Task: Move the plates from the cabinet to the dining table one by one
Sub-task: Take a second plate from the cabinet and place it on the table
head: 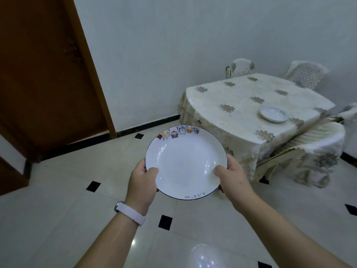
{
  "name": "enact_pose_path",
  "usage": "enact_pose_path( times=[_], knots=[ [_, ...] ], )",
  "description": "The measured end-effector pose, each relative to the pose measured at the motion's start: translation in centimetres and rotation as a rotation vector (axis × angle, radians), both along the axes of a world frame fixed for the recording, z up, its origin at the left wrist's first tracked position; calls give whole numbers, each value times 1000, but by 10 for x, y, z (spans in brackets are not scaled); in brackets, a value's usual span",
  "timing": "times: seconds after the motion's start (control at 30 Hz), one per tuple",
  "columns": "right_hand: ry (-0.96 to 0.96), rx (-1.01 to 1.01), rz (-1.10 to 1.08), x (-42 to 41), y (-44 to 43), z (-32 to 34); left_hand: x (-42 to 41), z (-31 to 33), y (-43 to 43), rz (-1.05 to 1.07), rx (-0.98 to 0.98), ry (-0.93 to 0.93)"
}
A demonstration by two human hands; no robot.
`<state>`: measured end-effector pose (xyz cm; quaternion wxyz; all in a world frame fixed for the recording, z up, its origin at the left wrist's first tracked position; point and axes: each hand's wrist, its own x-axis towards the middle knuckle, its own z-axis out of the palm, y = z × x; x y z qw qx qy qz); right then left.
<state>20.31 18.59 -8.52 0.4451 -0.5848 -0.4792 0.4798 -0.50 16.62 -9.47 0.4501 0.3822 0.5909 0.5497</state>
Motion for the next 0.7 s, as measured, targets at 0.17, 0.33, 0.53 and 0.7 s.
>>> enact_pose_path(
  times=[0.17,0.33,0.53,0.7],
  knots=[
    [12,-18,-23,-11,39,-1,-8,1,38,-13,-6,0],
    [21,-31,-56,1,83,-11,1,-7,94,-32,-58,-2],
    [50,-41,-108,33,169,-17,35,0,181,-104,-69,17],
    [67,-30,-163,70,261,-16,73,9,278,-110,-40,44]
  ],
)
